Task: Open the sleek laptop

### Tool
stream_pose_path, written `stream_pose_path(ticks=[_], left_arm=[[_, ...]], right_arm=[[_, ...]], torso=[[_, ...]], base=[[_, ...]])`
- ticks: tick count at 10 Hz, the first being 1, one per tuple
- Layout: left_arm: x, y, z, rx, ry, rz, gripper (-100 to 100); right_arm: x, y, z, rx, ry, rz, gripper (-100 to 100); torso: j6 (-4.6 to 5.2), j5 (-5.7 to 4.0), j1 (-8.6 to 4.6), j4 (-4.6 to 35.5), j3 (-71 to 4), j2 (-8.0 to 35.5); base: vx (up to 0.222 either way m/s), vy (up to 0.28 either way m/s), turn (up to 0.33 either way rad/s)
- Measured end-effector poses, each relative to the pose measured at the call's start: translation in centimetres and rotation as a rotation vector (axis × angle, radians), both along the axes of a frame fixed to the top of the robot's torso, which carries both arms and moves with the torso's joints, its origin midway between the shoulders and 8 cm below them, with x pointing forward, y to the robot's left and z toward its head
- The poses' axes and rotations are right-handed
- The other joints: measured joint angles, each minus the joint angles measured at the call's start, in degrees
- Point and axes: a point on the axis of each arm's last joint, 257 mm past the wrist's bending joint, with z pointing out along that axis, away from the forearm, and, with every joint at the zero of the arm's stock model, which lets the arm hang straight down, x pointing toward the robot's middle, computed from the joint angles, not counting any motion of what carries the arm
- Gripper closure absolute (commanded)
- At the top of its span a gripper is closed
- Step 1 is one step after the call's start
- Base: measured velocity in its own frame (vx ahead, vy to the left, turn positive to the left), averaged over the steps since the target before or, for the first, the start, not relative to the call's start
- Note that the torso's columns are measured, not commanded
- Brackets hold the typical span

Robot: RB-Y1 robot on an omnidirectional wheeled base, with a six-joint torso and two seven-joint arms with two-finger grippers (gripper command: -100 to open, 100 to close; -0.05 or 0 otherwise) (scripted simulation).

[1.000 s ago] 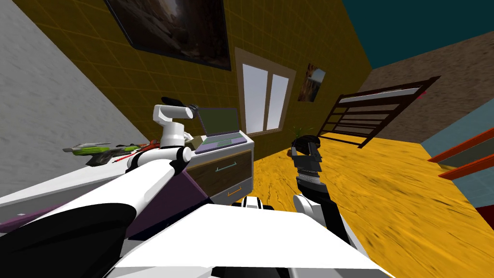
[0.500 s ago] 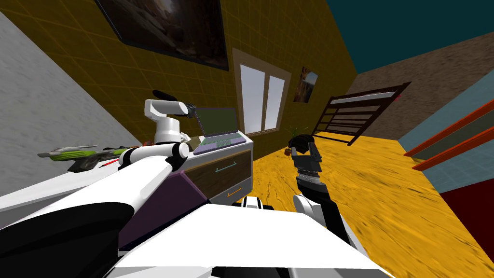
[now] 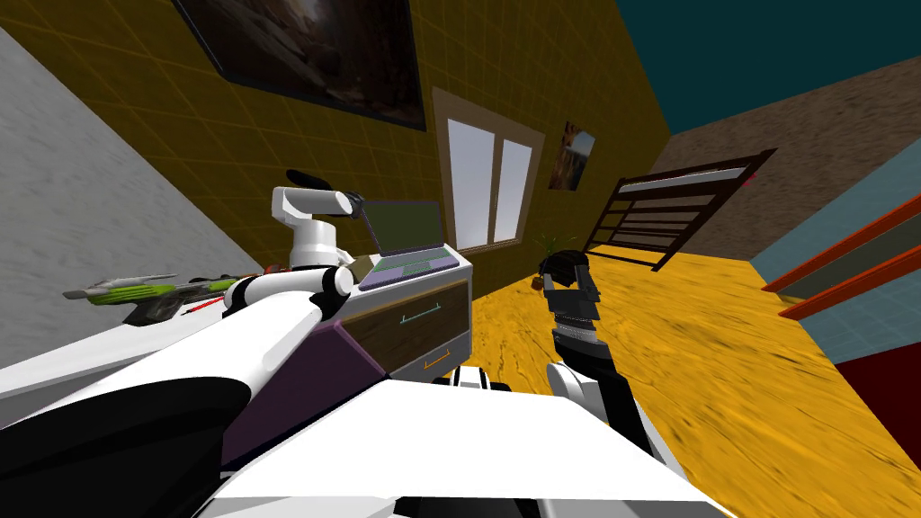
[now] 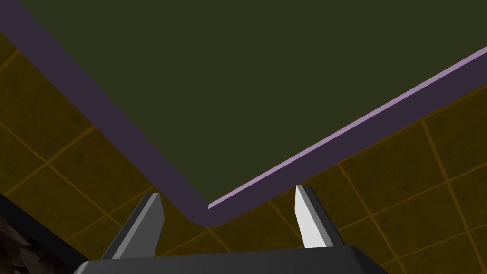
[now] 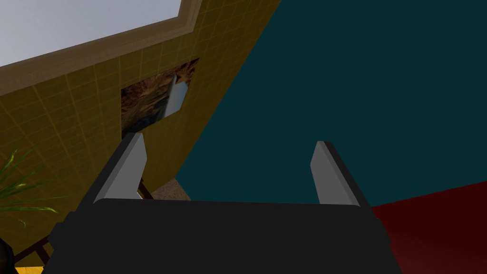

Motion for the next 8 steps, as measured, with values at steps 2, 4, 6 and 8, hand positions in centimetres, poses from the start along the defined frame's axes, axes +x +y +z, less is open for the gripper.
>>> stream_pose_path(ticks=[2, 4, 6, 8], left_arm=[[0.5, -0.2, -0.2, 0.017, -0.032, -0.004, 100], [1.2, -0.5, -0.5, 0.033, -0.063, -0.008, 100], [1.7, -0.9, -0.8, 0.049, -0.092, -0.014, 100], [2.0, -1.0, -1.0, 0.062, -0.118, -0.019, 100]], right_arm=[[0.0, 0.0, 0.0, 0.0, 0.0, 0.0, 0], [0.0, 0.0, 0.0, 0.0, 0.0, 0.0, 0], [0.0, 0.0, 0.0, 0.0, 0.0, 0.0, 0], [0.0, 0.0, 0.0, 0.0, 0.0, 0.0, 0]], torso=[[-0.05, 0.02, 0.07, 0.0, 0.0, 0.0], [-0.06, 0.02, 0.11, 0.0, -0.1, -0.1], [-0.03, 0.01, 0.16, 0.0, -0.2, -0.3], [-0.01, 0.04, 0.13, -0.1, -0.2, -0.3]], base=[[-0.059, -0.033, 0.035], [-0.058, -0.038, 0.042], [-0.031, -0.024, 0.019], [-0.036, -0.024, 0.041]])
